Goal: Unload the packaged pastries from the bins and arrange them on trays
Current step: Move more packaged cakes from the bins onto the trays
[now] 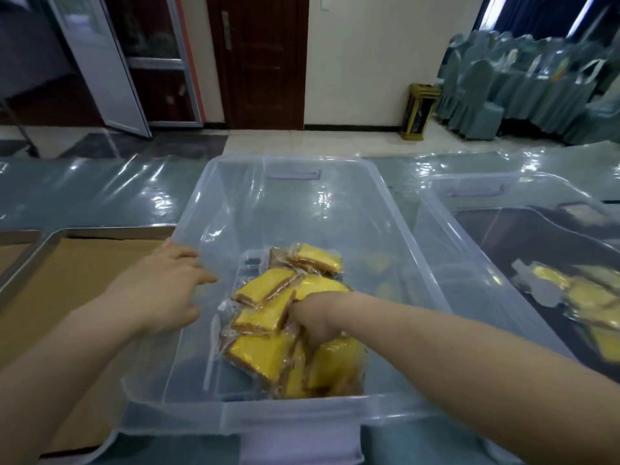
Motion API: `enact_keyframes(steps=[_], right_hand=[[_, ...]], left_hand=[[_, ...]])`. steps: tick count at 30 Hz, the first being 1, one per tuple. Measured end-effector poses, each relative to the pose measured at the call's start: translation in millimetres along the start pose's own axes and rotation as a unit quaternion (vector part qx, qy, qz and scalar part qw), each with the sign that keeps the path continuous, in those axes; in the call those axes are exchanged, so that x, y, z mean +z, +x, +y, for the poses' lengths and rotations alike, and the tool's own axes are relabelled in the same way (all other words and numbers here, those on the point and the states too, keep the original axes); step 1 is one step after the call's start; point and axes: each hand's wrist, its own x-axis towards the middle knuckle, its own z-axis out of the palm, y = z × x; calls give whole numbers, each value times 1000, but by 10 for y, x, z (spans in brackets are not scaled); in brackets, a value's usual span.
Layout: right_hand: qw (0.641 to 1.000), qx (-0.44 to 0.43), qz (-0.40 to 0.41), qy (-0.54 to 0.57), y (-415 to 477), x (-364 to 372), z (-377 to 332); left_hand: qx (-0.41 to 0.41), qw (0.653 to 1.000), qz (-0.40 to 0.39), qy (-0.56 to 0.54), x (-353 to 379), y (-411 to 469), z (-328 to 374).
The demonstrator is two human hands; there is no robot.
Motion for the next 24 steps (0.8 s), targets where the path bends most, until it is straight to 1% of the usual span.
enact_keyframes(steps=[4,7,10,14,16,18,21,24], right_hand=[[996,40,61,50,-55,-196,153],[991,66,94,75,-57,-241,265],[984,95,110,107,-40,-233,367],[977,126,96,144,-23,-274,426],[971,149,102,157,-15,-291,455],[962,173,115,175,0,-283,494],[948,207,123,207,12,-260,571],[941,241,111,209,23,-257,606]], left_hand=[[-14,998,-19,56,-2,33,11],[-22,997,-23,72,-11,141,170],[2,999,-11,41,-56,406,425],[46,999,8,-4,24,829,697],[62,997,3,-40,134,964,808],[74,993,-39,-87,272,1023,887],[85,976,-147,-135,493,1011,918],[76,970,-210,-91,696,948,921]])
